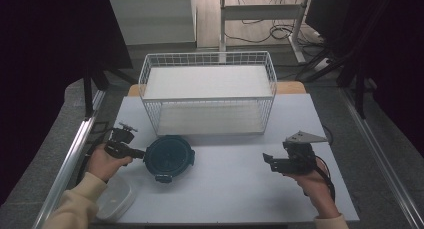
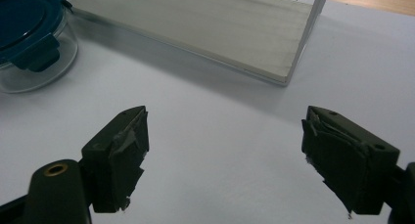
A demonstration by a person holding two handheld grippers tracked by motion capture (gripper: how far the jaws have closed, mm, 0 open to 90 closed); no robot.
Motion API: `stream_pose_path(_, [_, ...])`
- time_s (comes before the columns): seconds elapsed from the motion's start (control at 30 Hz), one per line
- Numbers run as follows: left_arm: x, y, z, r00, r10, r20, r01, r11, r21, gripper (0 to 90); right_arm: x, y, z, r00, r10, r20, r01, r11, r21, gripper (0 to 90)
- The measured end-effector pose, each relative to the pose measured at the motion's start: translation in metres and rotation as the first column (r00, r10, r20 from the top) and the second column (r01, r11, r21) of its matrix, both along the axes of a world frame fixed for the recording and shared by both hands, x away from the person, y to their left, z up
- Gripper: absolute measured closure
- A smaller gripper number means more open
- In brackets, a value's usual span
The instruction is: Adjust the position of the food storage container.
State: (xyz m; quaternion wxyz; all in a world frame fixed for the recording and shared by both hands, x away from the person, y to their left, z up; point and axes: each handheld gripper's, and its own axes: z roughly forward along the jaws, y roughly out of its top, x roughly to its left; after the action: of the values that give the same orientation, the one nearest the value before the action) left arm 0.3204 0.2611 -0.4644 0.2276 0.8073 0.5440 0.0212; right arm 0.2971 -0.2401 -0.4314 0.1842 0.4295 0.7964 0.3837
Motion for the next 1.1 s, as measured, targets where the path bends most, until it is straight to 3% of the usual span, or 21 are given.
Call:
stream_pose_path(0.27, [0.001, -0.009, 0.0, 0.9998, -0.018, -0.006, 0.018, 0.9996, -0.022, 90.0, 0.0, 0.0, -0.001, 1.0, 0.0, -0.002, 0.0, 1.0, 0.0, 17.7])
stream_pose_path(0.4, [0.001, -0.019, -0.001, 0.9991, -0.042, -0.011, 0.041, 0.9981, -0.047, 90.0, 0.0, -0.001, 0.0, 1.0, -0.001, -0.002, 0.001, 1.0, 0.0, 17.7])
stream_pose_path(0.63, [0.003, -0.04, 0.001, 0.9957, -0.093, -0.006, 0.092, 0.9948, -0.044, 90.0, 0.001, -0.001, -0.001, 1.0, -0.002, -0.003, 0.002, 1.0, -0.001, 17.7])
stream_pose_path(0.7, [0.002, -0.04, 0.004, 0.9944, -0.106, -0.002, 0.106, 0.9921, -0.068, 90.0, 0.001, -0.001, -0.001, 1.0, -0.003, -0.004, 0.003, 1.0, 0.0, 17.7])
stream_pose_path(0.97, [0.003, -0.039, 0.003, 0.9934, -0.114, -0.008, 0.114, 0.9914, -0.065, 89.9, 0.0, -0.002, -0.001, 1.0, -0.004, -0.003, 0.004, 1.0, 0.002, 17.7])
stream_pose_path(1.03, [0.003, -0.037, 0.004, 0.9917, -0.128, -0.016, 0.126, 0.9888, -0.08, 89.8, 0.0, -0.002, 0.0, 1.0, -0.004, -0.002, 0.004, 1.0, 0.002, 17.7])
stream_pose_path(1.07, [0.002, -0.036, 0.005, 0.9918, -0.128, -0.004, 0.127, 0.9888, -0.079, 89.5, 0.0, -0.003, 0.0, 1.0, -0.007, -0.001, 0.007, 1.0, 0.003, 17.7])
stream_pose_path(1.1, [-0.003, -0.029, 0.011, 0.9931, -0.111, 0.038, 0.113, 0.9919, -0.058, 88.4, -0.001, -0.004, 0.0, 1.0, -0.009, 0.001, 0.009, 1.0, 0.002, 17.7])
